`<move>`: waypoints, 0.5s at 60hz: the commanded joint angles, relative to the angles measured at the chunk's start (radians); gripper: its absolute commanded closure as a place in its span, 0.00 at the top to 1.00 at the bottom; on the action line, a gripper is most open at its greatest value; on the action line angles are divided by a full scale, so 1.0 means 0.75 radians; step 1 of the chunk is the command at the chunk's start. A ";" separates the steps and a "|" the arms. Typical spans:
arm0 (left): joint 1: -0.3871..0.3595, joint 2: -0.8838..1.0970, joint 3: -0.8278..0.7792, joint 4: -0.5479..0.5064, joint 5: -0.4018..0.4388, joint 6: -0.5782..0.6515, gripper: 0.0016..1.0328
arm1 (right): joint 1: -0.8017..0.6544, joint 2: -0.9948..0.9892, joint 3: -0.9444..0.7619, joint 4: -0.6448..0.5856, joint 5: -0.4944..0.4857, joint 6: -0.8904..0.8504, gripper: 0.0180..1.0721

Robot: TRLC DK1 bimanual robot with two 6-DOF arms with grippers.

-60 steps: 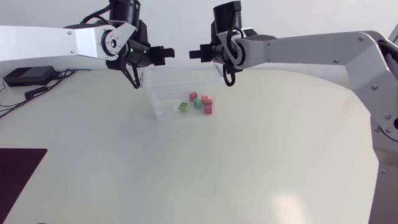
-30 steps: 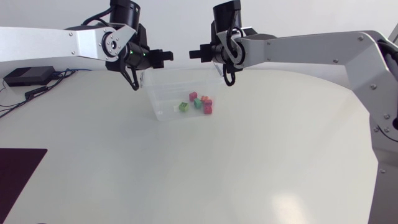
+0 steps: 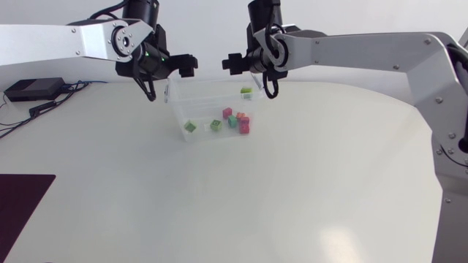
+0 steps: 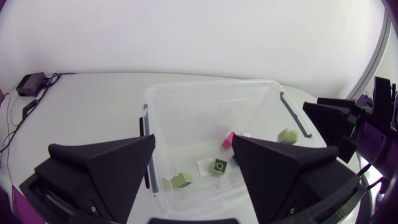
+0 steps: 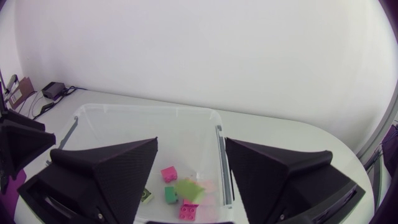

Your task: Place the duplo bricks in the container

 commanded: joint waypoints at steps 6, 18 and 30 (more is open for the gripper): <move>0.009 -0.205 0.092 -0.048 0.006 0.001 0.97 | -0.006 -0.185 -0.056 -0.003 0.005 -0.001 0.95; 0.032 -0.529 0.037 -0.164 -0.037 0.060 0.96 | -0.059 -0.598 -0.333 0.040 0.048 -0.115 0.95; 0.099 -0.887 -0.225 -0.162 -0.060 0.138 0.96 | -0.163 -1.026 -0.731 0.142 0.050 -0.205 0.95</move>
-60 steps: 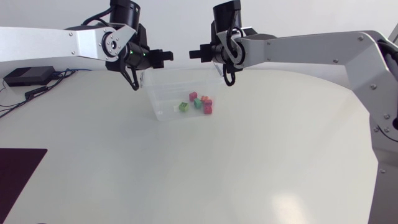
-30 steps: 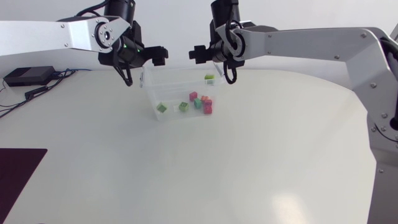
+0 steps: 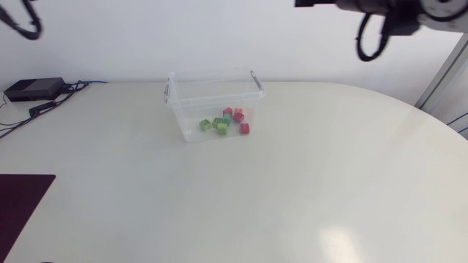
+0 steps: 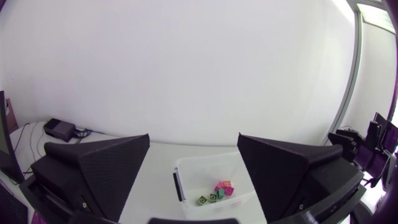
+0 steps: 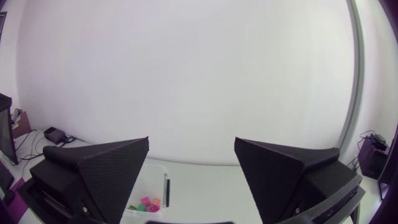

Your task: Place the duplo bricks in the container

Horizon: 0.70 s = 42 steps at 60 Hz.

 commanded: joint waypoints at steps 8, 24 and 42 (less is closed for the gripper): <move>0.071 -0.376 -0.414 0.043 -0.041 0.118 0.96 | -0.131 -0.353 -0.410 0.024 0.008 -0.100 0.95; 0.112 -0.805 -0.888 0.124 -0.102 0.183 0.96 | -0.259 -0.795 -0.920 0.180 -0.009 -0.176 0.95; 0.177 -1.253 -1.289 0.169 -0.104 0.257 0.96 | -0.276 -1.237 -1.230 0.166 -0.011 -0.258 0.95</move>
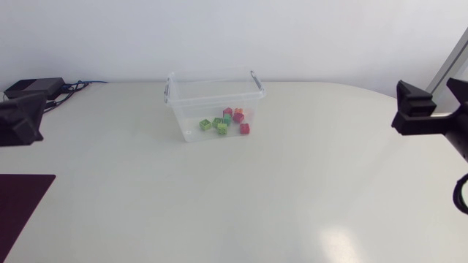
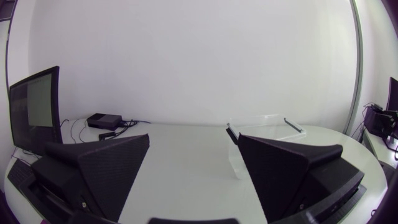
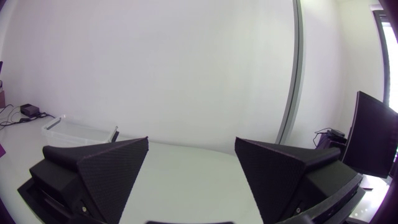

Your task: Place the duplo bricks in the container

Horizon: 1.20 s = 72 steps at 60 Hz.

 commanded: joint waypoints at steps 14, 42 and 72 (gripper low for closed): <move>0.043 -0.257 -0.278 0.070 0.020 0.081 0.96 | -0.022 -0.325 -0.241 -0.042 -0.038 -0.041 0.95; 0.106 -0.420 -0.608 0.280 0.170 0.049 0.96 | -0.139 -0.542 -0.497 -0.066 -0.215 0.091 0.95; 0.155 -0.549 -0.868 0.446 0.287 0.023 0.96 | -0.231 -0.713 -0.697 -0.085 -0.355 0.195 0.95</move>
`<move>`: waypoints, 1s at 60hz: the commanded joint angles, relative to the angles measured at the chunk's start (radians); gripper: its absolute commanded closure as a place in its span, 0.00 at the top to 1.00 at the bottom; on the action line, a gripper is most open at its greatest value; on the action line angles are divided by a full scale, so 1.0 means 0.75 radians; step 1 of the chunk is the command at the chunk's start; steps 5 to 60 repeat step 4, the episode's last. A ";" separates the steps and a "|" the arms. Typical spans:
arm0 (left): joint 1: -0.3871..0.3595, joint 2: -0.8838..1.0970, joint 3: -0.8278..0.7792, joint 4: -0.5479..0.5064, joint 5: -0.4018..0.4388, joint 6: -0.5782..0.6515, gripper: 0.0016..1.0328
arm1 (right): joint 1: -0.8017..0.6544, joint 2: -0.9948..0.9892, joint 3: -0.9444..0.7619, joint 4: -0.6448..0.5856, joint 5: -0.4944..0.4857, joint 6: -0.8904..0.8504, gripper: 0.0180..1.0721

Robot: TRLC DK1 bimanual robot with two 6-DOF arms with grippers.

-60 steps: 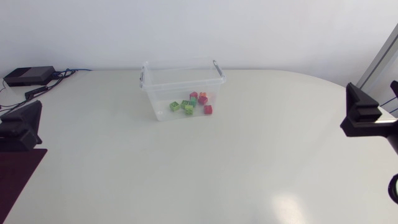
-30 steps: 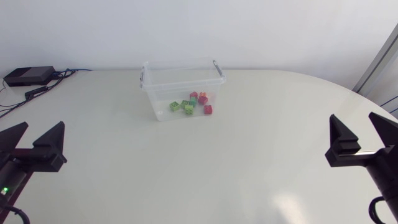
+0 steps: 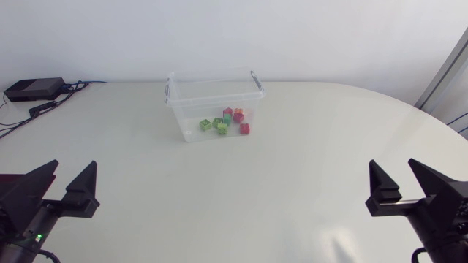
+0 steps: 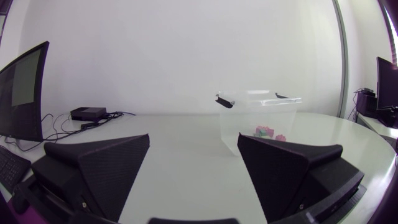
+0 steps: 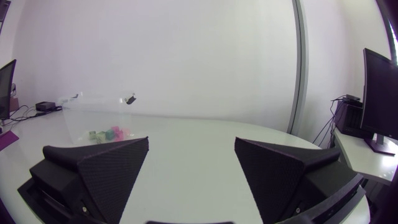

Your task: Place the duplo bricks in the container

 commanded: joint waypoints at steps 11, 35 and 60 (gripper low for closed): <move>0.010 -0.010 -0.028 0.021 0.009 -0.026 0.96 | -0.006 -0.013 -0.023 -0.003 -0.005 0.034 0.95; 0.010 -0.010 -0.028 0.021 0.009 -0.026 0.96 | -0.006 -0.013 -0.023 -0.003 -0.005 0.034 0.95; 0.010 -0.010 -0.028 0.021 0.009 -0.026 0.96 | -0.006 -0.013 -0.023 -0.003 -0.005 0.034 0.95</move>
